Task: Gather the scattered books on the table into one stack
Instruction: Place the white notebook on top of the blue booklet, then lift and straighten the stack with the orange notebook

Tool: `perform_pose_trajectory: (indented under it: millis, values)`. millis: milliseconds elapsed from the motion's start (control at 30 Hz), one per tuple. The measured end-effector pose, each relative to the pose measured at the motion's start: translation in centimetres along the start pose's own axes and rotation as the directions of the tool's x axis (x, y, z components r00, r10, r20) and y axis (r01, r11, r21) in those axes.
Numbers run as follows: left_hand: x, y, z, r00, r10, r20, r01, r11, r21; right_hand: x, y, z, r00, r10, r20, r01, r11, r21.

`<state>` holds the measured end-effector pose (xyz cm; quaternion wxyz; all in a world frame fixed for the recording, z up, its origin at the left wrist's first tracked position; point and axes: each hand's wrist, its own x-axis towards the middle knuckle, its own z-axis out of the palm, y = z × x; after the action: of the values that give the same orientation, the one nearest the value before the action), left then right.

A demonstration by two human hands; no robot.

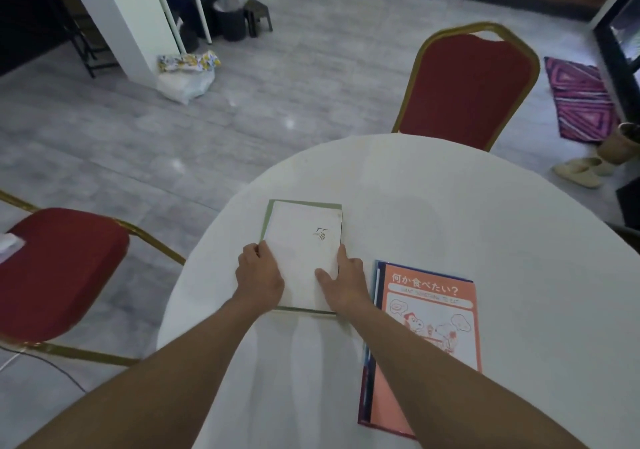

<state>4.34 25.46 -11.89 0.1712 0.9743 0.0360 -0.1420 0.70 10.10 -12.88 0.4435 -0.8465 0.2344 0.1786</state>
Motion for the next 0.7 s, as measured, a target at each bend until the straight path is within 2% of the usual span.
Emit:
perform_pose_trajectory:
  millis: [267, 433, 533, 600, 700]
  values:
    - [-0.2, 0.8, -0.6, 0.999, -0.031, 0.025, 0.031, 1.0, -0.002, -0.4, -0.3, -0.9, 0.999, -0.009, 0.05, 0.014, 0.994, -0.11]
    - [-2.1, 3.2, -0.5, 0.986, 0.125, -0.109, -0.127, 0.992, -0.008, -2.2, 1.0, -3.8, 0.995, -0.054, -0.081, 0.049, 0.997, -0.064]
    - [-4.1, 5.9, 0.3, 0.973, 0.224, -0.062, -0.232, 0.959, -0.164, -3.7, 3.3, -6.3, 0.982, -0.046, -0.183, 0.03, 0.995, -0.092]
    - [-5.6, 7.7, 1.1, 0.962, 0.272, -0.006, -0.264, 0.928, -0.264, -4.9, 5.1, -7.9, 0.97, 0.0, -0.243, -0.032, 0.992, -0.126]
    - [-8.1, 9.8, 2.9, 0.929, 0.344, 0.139, -0.298, 0.916, -0.27, -7.0, 8.4, -9.9, 0.937, 0.093, -0.337, -0.151, 0.977, -0.15]
